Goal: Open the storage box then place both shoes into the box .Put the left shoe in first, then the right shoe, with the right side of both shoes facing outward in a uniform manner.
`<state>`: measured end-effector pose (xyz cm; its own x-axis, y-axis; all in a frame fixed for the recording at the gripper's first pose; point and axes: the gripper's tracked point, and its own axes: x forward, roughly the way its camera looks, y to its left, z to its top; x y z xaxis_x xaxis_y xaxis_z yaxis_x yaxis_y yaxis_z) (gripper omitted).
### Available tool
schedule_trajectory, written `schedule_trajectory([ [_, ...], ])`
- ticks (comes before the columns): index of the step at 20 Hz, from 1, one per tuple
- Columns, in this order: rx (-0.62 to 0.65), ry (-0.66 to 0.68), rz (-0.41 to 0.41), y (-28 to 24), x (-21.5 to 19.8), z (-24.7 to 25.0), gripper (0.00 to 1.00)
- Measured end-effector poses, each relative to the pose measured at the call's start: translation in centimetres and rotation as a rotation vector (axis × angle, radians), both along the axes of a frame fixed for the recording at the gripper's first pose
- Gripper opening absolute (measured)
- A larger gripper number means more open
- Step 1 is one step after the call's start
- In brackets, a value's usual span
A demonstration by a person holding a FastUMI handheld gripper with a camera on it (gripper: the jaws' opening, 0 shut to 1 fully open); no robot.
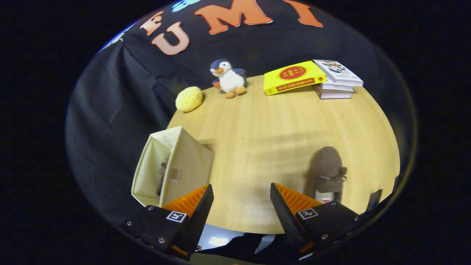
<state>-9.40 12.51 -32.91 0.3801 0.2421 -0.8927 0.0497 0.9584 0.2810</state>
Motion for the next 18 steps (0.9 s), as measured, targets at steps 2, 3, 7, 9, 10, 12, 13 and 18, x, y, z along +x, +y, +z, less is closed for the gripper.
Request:
schedule_trajectory([
  [2,-0.059,-0.001,-0.007,-3.8,-1.4,-1.0,0.93],
  [3,-0.086,0.013,0.002,-5.3,-2.2,-2.1,0.93],
  [7,-0.135,0.026,-0.014,-9.4,-4.0,-4.1,0.9],
  [9,-0.157,0.044,-0.025,-11.2,-4.7,-5.7,0.86],
  [10,-0.175,0.051,-0.024,-12.1,-5.1,-6.4,0.84],
  [12,-0.205,0.057,-0.022,-13.5,-5.4,-7.8,0.78],
  [13,-0.21,0.051,-0.024,-13.9,-5.1,-8.4,0.72],
  [18,-0.222,0.04,-0.069,-14.8,-3.7,-11.5,0.45],
])
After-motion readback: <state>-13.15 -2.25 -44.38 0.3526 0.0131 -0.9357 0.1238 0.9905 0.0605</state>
